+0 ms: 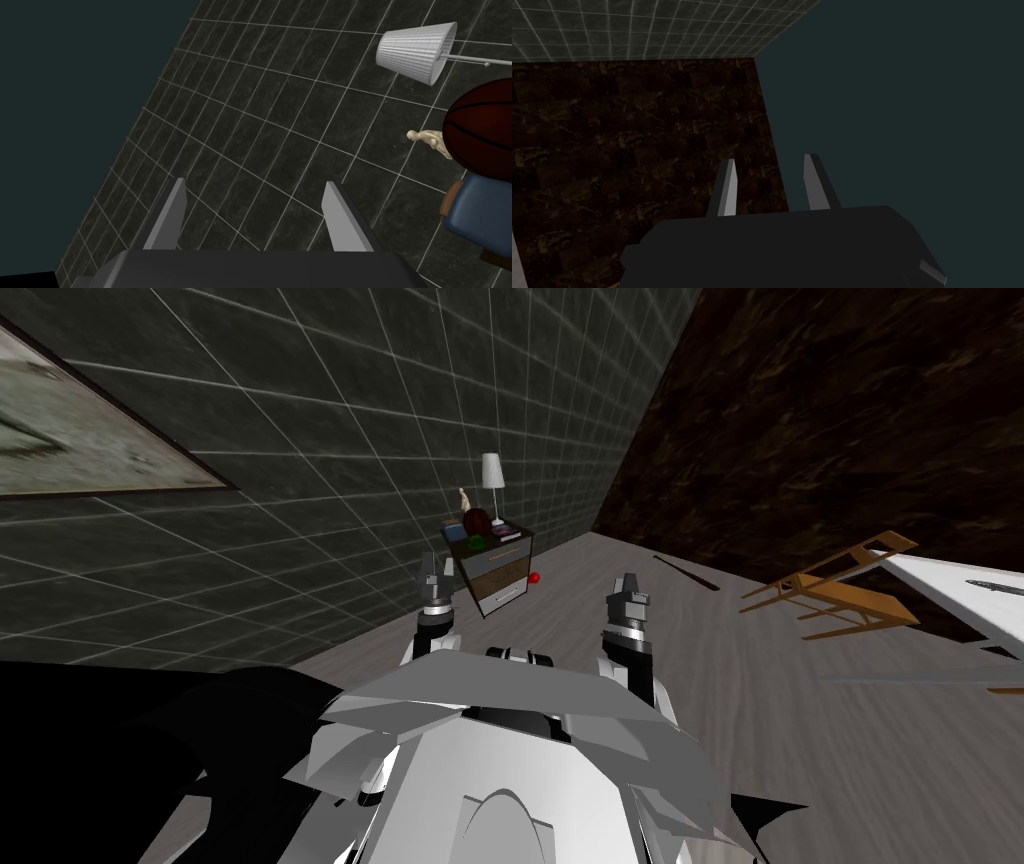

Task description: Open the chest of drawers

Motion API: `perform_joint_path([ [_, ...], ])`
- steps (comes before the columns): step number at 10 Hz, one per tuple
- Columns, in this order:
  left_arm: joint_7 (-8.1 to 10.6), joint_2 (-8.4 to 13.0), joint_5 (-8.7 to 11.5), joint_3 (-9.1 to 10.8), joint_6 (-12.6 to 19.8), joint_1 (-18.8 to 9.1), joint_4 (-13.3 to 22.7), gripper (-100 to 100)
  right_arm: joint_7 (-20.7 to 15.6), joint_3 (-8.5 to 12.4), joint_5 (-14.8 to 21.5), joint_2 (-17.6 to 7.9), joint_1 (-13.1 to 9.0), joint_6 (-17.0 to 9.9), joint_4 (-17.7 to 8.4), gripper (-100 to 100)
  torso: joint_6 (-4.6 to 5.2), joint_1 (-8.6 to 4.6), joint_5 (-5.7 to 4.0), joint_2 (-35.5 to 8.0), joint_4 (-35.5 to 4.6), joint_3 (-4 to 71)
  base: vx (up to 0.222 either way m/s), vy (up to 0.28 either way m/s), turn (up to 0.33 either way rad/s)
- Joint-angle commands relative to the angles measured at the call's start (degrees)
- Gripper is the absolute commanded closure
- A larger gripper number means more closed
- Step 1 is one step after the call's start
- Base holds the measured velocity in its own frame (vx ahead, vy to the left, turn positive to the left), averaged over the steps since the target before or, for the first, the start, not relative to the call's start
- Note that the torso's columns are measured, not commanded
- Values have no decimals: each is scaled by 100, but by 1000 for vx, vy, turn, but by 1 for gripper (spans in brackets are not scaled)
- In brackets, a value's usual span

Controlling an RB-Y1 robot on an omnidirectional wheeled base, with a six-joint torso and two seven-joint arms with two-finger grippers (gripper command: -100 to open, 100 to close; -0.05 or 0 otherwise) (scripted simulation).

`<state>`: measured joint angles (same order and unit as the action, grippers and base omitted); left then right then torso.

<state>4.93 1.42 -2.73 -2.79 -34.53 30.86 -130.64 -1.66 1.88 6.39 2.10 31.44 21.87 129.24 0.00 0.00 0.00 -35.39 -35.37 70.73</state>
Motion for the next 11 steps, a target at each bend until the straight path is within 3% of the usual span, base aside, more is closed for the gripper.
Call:
perform_joint_path([
  [1,21,251,5,-9,-17,-2,81,-100,0,0,0,0,0,0,0,0,0,0,0,-423,-423,846,50,0,99],
  [2,34,337,9,-15,-28,-3,130,-100,0,0,0,0,1,-1,-2,0,-2,2,1,-603,-609,1248,88,-19,149],
  [5,130,581,34,-59,-100,-15,521,-100,0,0,0,0,3,0,-3,0,1,-5,-1,-665,-682,1398,169,-49,192],
  [11,319,741,82,-143,-247,-35,1262,-100,0,1,0,0,4,0,-3,0,-3,-9,-2,-677,-688,1391,196,-70,230],
])
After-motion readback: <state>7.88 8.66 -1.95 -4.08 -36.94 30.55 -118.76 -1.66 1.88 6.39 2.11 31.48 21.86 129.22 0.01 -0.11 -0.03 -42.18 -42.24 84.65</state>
